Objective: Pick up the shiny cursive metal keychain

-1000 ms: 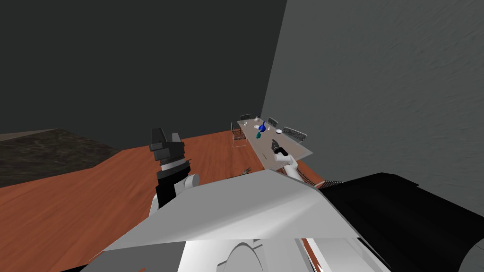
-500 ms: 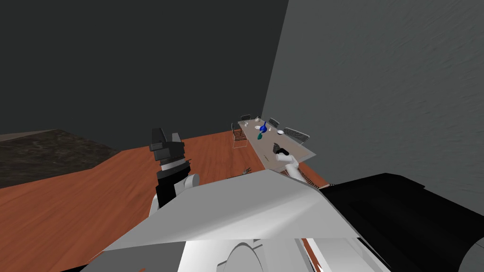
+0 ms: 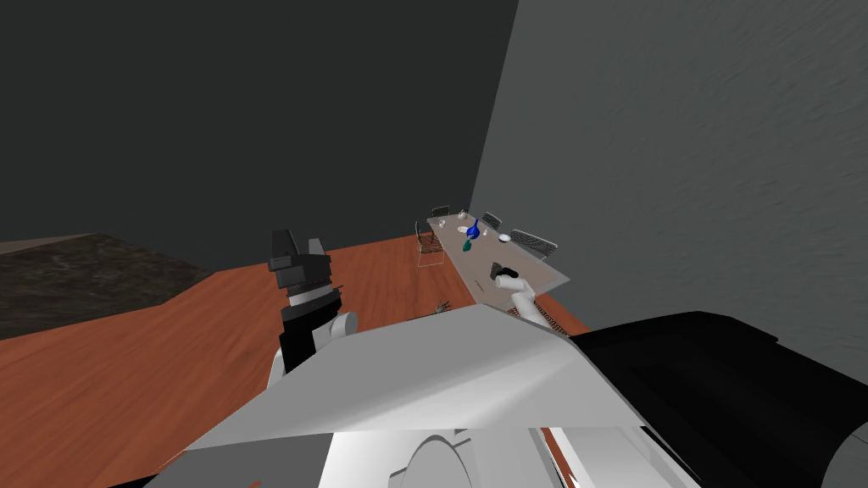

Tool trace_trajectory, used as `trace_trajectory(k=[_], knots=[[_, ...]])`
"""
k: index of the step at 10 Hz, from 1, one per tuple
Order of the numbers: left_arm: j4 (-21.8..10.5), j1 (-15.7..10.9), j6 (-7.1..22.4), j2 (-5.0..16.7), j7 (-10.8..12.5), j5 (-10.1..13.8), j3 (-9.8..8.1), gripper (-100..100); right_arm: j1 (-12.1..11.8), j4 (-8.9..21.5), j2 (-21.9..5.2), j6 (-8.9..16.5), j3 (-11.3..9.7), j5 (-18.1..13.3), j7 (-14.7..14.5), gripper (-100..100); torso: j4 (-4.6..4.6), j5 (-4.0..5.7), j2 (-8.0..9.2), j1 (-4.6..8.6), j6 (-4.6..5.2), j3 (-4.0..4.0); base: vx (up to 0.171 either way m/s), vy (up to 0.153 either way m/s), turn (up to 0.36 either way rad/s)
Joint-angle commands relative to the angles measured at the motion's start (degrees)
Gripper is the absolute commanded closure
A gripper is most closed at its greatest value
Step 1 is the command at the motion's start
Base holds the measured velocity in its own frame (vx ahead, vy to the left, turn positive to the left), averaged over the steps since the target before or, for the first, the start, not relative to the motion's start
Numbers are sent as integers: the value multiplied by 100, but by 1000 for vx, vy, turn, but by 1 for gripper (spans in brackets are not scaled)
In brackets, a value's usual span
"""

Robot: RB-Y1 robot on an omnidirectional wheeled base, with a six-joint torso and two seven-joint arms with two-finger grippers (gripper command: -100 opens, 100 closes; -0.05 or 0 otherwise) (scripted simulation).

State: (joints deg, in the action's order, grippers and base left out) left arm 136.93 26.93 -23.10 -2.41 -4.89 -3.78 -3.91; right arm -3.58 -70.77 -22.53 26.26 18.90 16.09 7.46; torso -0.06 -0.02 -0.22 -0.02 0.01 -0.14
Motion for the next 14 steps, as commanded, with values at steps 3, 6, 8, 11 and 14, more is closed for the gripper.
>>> trace_trajectory(k=[3,6,8,11,14], knots=[[0,0,0,0,0,0,0,0,273,678,-144,568,110,327,299,-100,-2,1,-5,3,0,-4,80,9,2],[0,0,0,0,0,0,0,0,402,1061,-199,970,155,476,439,-100,2,0,13,3,1,7,39,8,-7],[0,0,0,0,0,0,0,0,402,1215,-199,970,155,476,439,-100,2,0,13,3,1,7,15,3,-2],[0,-1,0,0,0,0,0,0,650,1858,-294,1443,232,772,719,-100,4,1,21,4,1,12,12,1,-2],[0,0,0,0,0,0,0,0,650,1941,-294,1519,232,772,719,-100,4,0,17,2,1,10,19,0,-7]])
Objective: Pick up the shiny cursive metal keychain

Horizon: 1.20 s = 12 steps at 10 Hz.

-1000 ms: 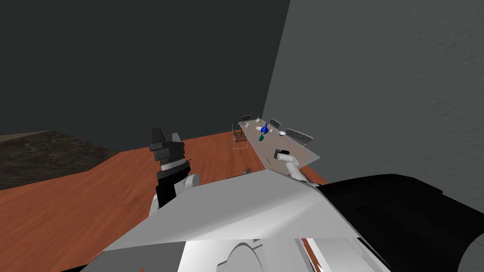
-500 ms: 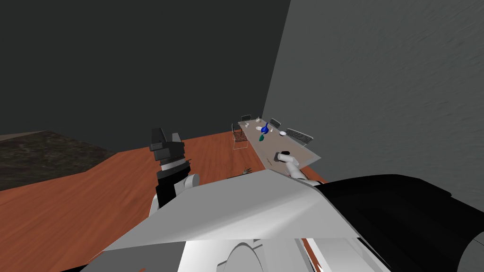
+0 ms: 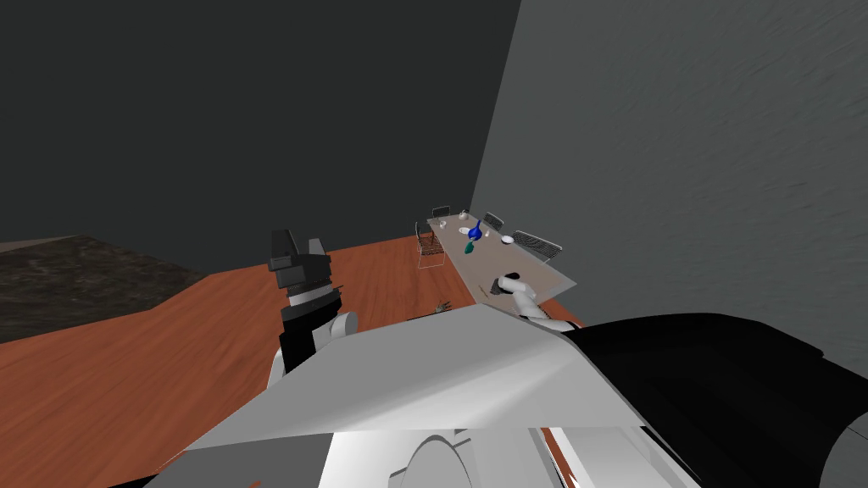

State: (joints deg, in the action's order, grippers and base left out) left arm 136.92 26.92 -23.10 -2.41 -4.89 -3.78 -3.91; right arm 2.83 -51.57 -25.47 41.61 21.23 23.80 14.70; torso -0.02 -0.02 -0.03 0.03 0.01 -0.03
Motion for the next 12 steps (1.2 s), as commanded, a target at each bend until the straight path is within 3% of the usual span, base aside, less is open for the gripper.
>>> trace_trajectory(k=[1,7,8,12], knots=[[0,0,0,0,0,0,0,0,127,286,-39,242,30,147,132,-100,0,0,0,0,0,0,15,-5,8],[0,0,0,0,0,0,0,0,127,369,-39,242,30,147,132,-100,0,0,2,-1,1,1,17,-2,0],[0,0,0,0,0,0,0,0,241,654,-73,487,58,289,267,-100,0,0,1,-2,1,1,21,3,-12],[0,0,0,0,0,0,0,0,241,704,-73,487,58,289,267,-100,0,0,0,2,0,0,22,-4,6]])
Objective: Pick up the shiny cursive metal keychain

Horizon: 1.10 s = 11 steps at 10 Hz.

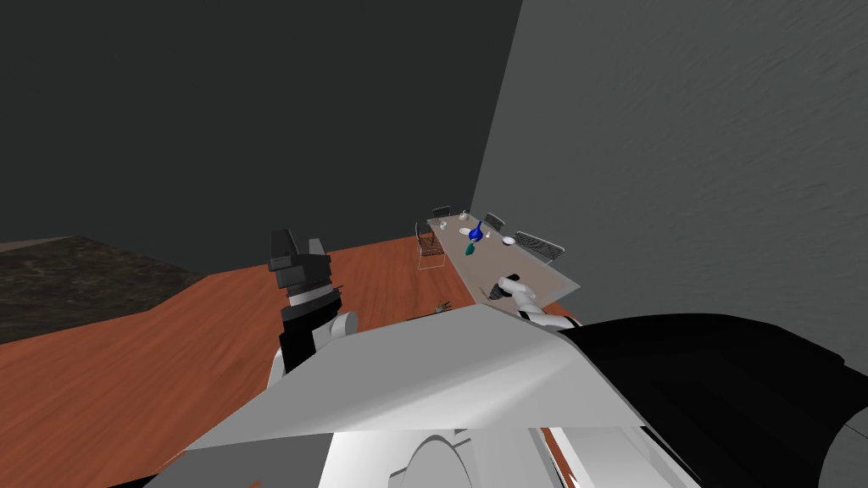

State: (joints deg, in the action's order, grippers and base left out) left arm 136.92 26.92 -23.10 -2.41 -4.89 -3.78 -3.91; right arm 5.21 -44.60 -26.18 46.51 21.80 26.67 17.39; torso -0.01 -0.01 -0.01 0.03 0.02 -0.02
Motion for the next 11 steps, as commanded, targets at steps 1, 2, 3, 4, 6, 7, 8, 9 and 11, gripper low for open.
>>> trace_trajectory(k=[1,2,3,4,6,7,8,9,11], knots=[[0,0,0,0,0,0,0,0,4,7,-2,-2,0,2,-2,-100,0,0,0,0,0,0,9,-1,0],[0,0,0,0,0,0,0,0,112,291,-30,228,24,139,129,-100,0,0,2,0,0,1,19,-5,6],[0,0,0,0,0,0,0,0,112,327,-30,228,24,139,129,-100,0,0,-1,1,0,0,13,-11,21],[0,0,0,0,0,0,0,0,112,327,-30,228,24,139,129,-100,0,1,0,3,-1,0,14,-14,26],[0,0,0,0,0,0,0,0,112,327,-30,228,24,139,129,-100,0,0,0,2,0,0,17,1,-11],[0,0,0,0,0,0,0,0,112,327,-30,228,24,139,129,-100,0,0,0,-2,0,0,21,-1,-6],[0,0,0,0,0,0,0,0,112,327,-30,228,24,139,129,-100,0,0,-1,0,0,-1,12,-2,0],[0,0,0,0,0,0,0,0,214,614,-54,444,44,271,254,-100,0,0,1,0,0,0,13,-16,30],[0,0,0,0,0,0,0,0,214,630,-54,444,44,271,254,-100,0,1,0,3,0,0,22,-4,-3]])
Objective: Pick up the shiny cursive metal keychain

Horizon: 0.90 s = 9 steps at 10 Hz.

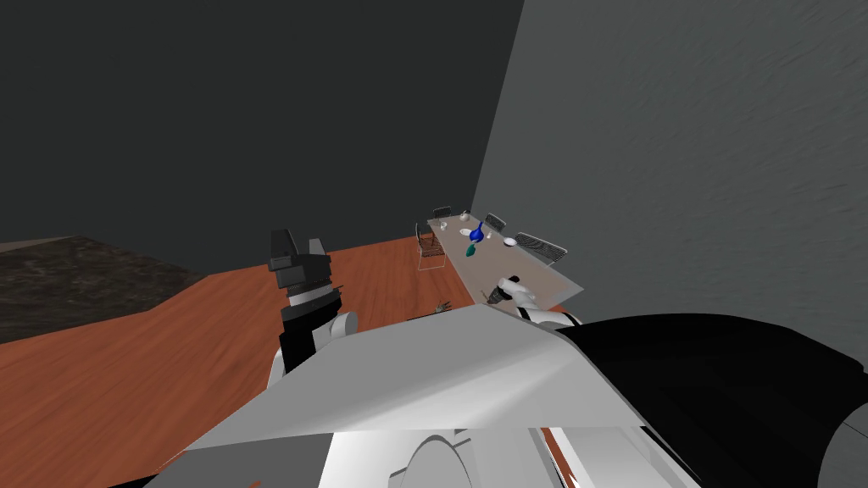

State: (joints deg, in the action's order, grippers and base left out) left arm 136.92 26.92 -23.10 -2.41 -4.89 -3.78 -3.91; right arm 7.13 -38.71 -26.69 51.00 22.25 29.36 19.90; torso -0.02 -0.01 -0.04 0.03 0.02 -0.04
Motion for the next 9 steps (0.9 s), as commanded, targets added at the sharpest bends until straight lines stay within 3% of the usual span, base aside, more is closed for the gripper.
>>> trace_trajectory(k=[1,3,4,8,9], knots=[[0,0,0,0,0,0,0,0,21,40,-2,-6,-1,3,3,-100,0,0,0,0,0,0,20,4,-19],[0,0,0,0,0,0,0,0,21,40,-2,-6,-1,3,3,-100,0,0,2,0,0,1,18,-8,12],[0,0,0,0,0,0,0,0,116,323,-21,193,15,128,122,-100,0,0,2,3,-1,1,20,-14,22],[0,0,0,0,0,0,0,0,116,323,-21,193,15,128,122,-100,0,0,2,2,0,1,18,-4,-1],[0,0,0,0,0,0,0,0,203,583,-36,374,28,244,233,-100,0,0,2,-1,0,1,31,-20,22]])
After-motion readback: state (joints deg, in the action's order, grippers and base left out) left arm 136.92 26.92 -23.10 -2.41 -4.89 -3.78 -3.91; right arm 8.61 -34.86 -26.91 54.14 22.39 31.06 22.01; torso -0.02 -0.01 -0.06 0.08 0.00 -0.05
